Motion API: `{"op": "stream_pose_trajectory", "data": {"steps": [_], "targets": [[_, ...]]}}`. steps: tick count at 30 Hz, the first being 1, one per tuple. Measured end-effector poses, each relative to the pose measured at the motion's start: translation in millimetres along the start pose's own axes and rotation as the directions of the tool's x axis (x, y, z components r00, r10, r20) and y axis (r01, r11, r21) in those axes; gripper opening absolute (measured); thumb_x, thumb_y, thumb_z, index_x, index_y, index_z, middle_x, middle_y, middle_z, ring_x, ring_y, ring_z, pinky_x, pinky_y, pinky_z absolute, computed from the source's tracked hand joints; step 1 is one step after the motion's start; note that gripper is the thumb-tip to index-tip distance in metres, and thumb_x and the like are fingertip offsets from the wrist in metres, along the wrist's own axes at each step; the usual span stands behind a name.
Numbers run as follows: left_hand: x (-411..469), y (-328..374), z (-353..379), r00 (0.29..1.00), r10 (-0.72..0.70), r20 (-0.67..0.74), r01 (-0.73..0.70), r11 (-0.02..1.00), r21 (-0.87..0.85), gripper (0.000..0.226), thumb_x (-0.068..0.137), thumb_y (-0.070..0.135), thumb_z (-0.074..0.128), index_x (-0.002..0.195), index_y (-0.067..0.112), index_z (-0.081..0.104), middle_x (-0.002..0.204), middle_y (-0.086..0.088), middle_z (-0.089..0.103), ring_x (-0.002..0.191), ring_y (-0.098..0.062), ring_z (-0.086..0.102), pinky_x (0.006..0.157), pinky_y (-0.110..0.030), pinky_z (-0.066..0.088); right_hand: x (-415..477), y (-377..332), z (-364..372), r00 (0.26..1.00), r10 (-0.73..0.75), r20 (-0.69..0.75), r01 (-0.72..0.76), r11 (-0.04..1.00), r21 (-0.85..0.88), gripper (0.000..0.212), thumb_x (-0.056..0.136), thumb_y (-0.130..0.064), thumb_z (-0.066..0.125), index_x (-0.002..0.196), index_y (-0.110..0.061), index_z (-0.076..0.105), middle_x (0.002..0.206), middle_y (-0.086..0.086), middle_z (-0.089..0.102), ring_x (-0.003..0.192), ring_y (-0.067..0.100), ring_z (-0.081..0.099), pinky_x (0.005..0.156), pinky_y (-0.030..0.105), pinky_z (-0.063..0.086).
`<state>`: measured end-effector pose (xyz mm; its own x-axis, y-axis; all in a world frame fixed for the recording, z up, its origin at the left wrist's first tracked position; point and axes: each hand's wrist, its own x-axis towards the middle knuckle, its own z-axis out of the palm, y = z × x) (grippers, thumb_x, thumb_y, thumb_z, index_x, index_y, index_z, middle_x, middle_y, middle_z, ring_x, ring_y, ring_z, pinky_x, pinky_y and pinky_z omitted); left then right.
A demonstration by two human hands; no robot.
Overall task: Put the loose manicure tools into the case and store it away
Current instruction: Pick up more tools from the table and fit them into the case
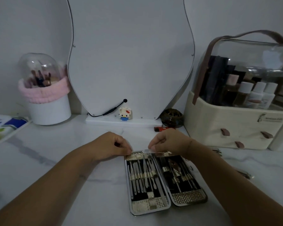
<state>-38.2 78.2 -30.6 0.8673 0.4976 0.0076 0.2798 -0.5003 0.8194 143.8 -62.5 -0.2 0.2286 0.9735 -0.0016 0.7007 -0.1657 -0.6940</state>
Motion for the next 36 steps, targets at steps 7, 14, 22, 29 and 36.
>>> {"op": "stream_pose_trajectory", "data": {"steps": [7, 14, 22, 29, 36], "targets": [[3, -2, 0, 1.000, 0.008, 0.004, -0.008, 1.000, -0.015, 0.003, 0.077, 0.014, 0.075, 0.078, 0.017, 0.075, 0.067, 0.017, 0.071, 0.063, 0.006, 0.061, 0.063, -0.007, 0.044, 13, 0, 3, 0.987, -0.024, 0.161, 0.034, 0.998, -0.058, 0.013, 0.080, -0.010, 0.065, 0.091, -0.010, 0.073, 0.083, 0.000, 0.070, 0.074, 0.003, 0.062, 0.076, 0.014, 0.052], [1, -1, 1, 1.000, -0.008, -0.001, 0.008, 1.000, -0.017, 0.009, 0.076, 0.018, 0.076, 0.073, 0.026, 0.075, 0.062, 0.017, 0.068, 0.059, 0.007, 0.057, 0.059, -0.007, 0.041, 4, 6, 3, 0.991, -0.102, 0.091, 0.109, 0.991, -0.074, 0.009, 0.077, -0.017, 0.069, 0.086, -0.018, 0.071, 0.080, 0.002, 0.070, 0.065, 0.001, 0.058, 0.065, 0.011, 0.049], [1, -1, 1, 0.999, -0.039, -0.006, 0.039, 0.999, -0.029, 0.011, 0.075, 0.020, 0.078, 0.070, 0.029, 0.074, 0.072, 0.006, 0.071, 0.064, 0.002, 0.058, 0.065, -0.013, 0.044, -11, 17, -12, 0.991, -0.113, 0.076, 0.125, 0.977, -0.175, 0.014, 0.074, -0.027, 0.072, 0.087, -0.027, 0.070, 0.086, -0.007, 0.068, 0.074, 0.003, 0.057, 0.068, 0.013, 0.047], [2, -1, 2, 0.999, -0.044, -0.010, 0.044, 0.999, 0.002, 0.009, 0.075, 0.020, 0.077, 0.073, 0.027, 0.073, 0.080, -0.002, 0.074, 0.065, 0.001, 0.057, 0.066, -0.013, 0.044, -10, 16, -7, 0.988, -0.133, 0.076, 0.146, 0.969, -0.199, 0.018, 0.074, -0.022, 0.073, 0.090, -0.027, 0.069, 0.082, -0.008, 0.067, 0.079, 0.004, 0.058, 0.070, 0.006, 0.045], [2, 0, 1, 0.998, -0.065, 0.002, 0.065, 0.998, -0.021, 0.005, 0.076, 0.018, 0.077, 0.077, 0.022, 0.074, 0.076, 0.005, 0.070, 0.063, 0.006, 0.056, 0.064, -0.006, 0.042, -7, 16, -6, 0.989, -0.128, 0.078, 0.141, 0.970, -0.198, 0.016, 0.074, -0.017, 0.072, 0.087, -0.026, 0.070, 0.078, -0.011, 0.068, 0.077, 0.000, 0.060, 0.067, 0.003, 0.044]]}}
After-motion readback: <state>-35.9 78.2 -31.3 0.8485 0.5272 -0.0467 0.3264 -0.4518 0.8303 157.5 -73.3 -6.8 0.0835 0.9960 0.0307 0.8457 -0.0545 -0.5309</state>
